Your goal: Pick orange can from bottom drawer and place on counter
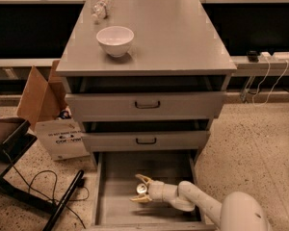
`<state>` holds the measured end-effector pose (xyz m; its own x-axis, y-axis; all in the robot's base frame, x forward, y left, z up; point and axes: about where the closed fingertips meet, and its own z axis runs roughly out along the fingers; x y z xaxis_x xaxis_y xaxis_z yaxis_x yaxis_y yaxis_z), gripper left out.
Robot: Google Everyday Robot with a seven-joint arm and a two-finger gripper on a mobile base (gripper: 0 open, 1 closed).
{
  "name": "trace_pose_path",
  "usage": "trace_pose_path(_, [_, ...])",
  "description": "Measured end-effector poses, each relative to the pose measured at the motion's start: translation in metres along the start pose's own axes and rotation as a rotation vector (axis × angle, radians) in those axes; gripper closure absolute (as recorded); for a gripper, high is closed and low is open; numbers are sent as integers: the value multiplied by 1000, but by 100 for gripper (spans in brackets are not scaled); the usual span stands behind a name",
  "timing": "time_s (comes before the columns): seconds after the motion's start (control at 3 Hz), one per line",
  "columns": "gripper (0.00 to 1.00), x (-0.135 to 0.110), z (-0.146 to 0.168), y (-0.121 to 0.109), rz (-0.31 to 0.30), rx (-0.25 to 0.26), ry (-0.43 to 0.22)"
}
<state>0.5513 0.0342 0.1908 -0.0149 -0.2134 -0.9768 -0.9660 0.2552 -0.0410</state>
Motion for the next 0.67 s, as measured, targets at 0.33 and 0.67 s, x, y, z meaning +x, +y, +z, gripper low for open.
trace_pose_path(0.33, [70,0,0,0,0,0,0])
trace_pose_path(0.67, [94,0,0,0,0,0,0])
